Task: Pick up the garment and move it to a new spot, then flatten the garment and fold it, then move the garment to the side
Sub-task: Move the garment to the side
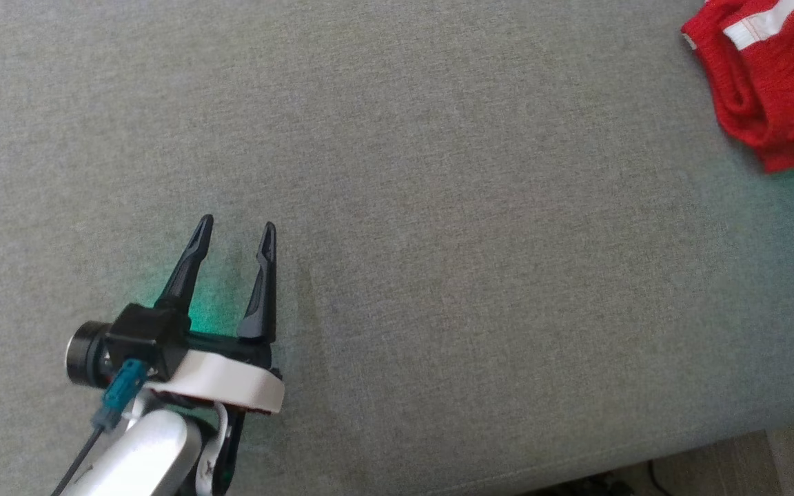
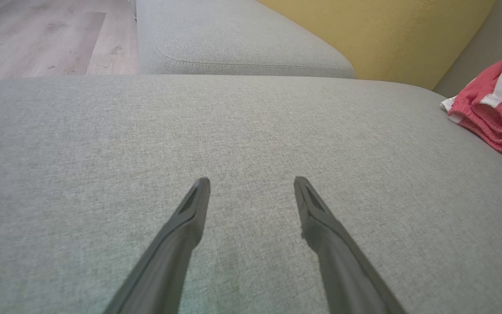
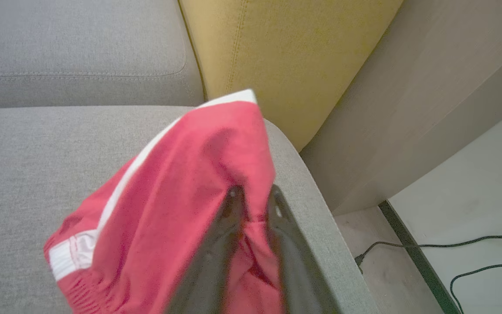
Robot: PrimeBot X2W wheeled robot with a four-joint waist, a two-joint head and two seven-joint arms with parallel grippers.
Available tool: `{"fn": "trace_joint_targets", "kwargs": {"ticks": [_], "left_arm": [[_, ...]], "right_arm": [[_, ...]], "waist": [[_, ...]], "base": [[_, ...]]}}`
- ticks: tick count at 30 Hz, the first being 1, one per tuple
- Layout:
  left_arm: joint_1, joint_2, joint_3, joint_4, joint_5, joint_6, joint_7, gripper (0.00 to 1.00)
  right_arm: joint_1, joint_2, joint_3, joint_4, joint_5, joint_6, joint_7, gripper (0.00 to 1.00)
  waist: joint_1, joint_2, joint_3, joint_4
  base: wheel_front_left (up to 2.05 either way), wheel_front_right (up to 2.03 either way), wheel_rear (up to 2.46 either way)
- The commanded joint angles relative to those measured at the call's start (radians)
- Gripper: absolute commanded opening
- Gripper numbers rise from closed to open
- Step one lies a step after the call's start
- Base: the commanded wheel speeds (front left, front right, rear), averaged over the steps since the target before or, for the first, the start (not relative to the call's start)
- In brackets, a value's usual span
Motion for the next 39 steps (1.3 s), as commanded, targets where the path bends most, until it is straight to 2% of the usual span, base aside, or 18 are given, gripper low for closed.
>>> {"fn": "trace_joint_targets", "kwargs": {"ticks": [1, 9, 15, 23, 28, 33, 39], "left_arm": [[-0.030, 0.018, 0.030, -0.034, 0.011, 0.009, -0.003, 1.00], [-0.035, 0.005, 0.029, -0.017, 0.002, 0.006, -0.014, 1.00], [-0.026, -0.010, 0.037, 0.004, -0.016, 0.004, -0.038, 1.00], [0.023, -0.018, 0.090, 0.063, -0.068, 0.008, -0.100, 1.00], [0.083, -0.024, 0.126, 0.115, -0.108, 0.008, -0.135, 1.00], [0.160, -0.046, 0.142, 0.169, -0.146, -0.008, -0.157, 1.00], [0.256, -0.052, 0.155, 0.217, -0.177, -0.035, -0.171, 1.00]], "right_arm": [[-0.025, -0.005, -0.003, -0.030, -0.012, -0.001, -0.034, 1.00], [-0.014, 0.049, 0.069, -0.061, -0.012, -0.001, -0.106, 1.00], [0.010, 0.087, 0.179, -0.112, 0.012, -0.001, -0.143, 1.00], [0.104, 0.192, 0.249, -0.181, 0.066, -0.001, -0.200, 1.00], [0.245, 0.262, 0.258, -0.227, 0.066, -0.001, -0.227, 1.00], [0.441, 0.311, 0.213, -0.305, 0.016, -0.001, -0.265, 1.00], [0.680, 0.339, 0.176, -0.422, -0.032, -0.001, -0.279, 1.00]], "waist": [[-0.0001, 0.0000, 0.001, 0.001], [-0.0001, 0.0000, -0.016, 0.003], [-0.0001, 0.0000, -0.072, 0.024], [-0.0001, 0.0000, -0.193, 0.069], [-0.0001, 0.0000, -0.282, 0.102], [-0.0001, 0.0000, -0.377, 0.146], [-0.0001, 0.0000, -0.469, 0.194]], "base": [[0.00, 0.00, 0.00], [0.00, 0.00, 0.00], [0.00, 0.00, 0.00], [0.00, 0.00, 0.00], [0.00, 0.00, 0.00], [0.00, 0.00, 0.00], [0.00, 0.00, 0.00]]}}
